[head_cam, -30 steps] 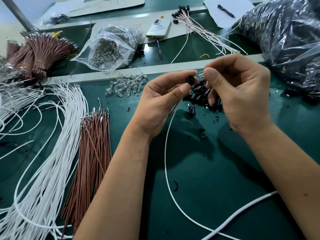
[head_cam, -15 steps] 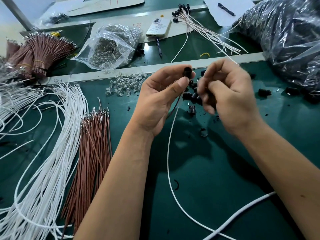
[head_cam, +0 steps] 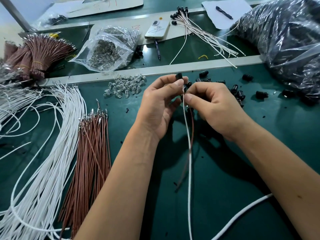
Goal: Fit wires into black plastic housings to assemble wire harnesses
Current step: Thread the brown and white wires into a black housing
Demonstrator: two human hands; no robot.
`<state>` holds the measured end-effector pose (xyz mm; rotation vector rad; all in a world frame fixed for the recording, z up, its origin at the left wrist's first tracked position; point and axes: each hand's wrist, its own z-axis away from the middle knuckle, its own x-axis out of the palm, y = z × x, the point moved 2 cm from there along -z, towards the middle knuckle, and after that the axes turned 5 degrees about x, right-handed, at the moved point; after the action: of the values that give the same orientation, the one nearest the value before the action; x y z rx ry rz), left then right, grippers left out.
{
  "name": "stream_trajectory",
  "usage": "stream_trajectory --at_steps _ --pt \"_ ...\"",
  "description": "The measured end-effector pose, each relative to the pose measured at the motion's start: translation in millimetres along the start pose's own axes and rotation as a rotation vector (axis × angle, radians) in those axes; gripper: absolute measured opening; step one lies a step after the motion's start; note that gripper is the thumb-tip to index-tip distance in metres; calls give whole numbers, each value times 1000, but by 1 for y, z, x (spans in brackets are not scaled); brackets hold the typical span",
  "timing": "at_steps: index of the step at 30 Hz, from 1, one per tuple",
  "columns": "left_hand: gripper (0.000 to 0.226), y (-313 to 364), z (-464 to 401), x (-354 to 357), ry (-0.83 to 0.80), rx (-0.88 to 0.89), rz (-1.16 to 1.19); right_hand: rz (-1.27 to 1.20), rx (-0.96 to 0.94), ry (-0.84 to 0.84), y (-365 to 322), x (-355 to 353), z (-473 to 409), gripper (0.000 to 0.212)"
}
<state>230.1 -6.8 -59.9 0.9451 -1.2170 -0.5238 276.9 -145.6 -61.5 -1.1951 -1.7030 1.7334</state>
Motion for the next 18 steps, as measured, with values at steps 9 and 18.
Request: stream_trajectory --at_steps 9,18 --pt "17 6 -1 -12 -18 27 -153 70 26 -11 0 -6 -1 21" --pt "10 5 0 -11 1 27 -206 29 37 75 0 -12 -5 22"
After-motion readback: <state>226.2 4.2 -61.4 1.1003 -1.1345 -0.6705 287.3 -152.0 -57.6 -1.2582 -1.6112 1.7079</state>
